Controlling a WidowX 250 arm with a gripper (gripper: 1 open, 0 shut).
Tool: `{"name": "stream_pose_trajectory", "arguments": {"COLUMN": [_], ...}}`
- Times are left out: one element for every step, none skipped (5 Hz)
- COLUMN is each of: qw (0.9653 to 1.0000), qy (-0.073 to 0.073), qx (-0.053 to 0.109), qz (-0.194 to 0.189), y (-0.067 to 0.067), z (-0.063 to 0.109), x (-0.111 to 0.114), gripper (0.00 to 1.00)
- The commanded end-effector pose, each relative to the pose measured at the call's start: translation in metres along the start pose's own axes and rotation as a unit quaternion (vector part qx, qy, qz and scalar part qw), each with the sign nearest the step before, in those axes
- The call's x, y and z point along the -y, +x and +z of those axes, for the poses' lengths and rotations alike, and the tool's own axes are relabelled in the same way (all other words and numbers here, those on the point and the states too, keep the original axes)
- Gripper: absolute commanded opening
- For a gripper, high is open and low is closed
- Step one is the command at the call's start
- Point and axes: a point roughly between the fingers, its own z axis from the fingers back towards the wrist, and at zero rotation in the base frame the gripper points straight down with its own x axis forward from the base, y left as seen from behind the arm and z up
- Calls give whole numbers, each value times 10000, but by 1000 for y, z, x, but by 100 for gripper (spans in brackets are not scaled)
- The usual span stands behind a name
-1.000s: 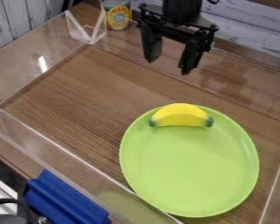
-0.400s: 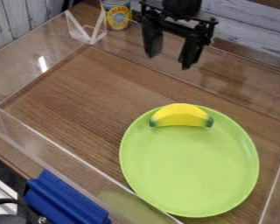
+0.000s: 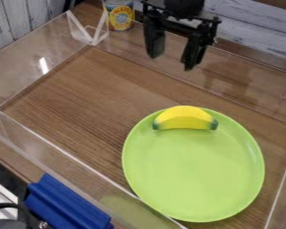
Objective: Put the banana in the green plate
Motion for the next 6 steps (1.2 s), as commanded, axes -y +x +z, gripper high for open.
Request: {"name": "stream_pose_trajectory", "arguments": {"qw": [9995, 9995, 9995, 9995, 9996, 9995], "qy": [-6, -24, -50, -72, -91, -112], "qx": [313, 321, 307, 293, 283, 279], "qz": [-2, -11, -20, -28, -35, -41], "y": [5, 5, 4, 2, 1, 1], "z": [17, 18, 19, 19, 20, 21], "x": [-2, -2, -1, -1, -1, 0], "gripper": [100, 100, 100, 100, 100, 100]}}
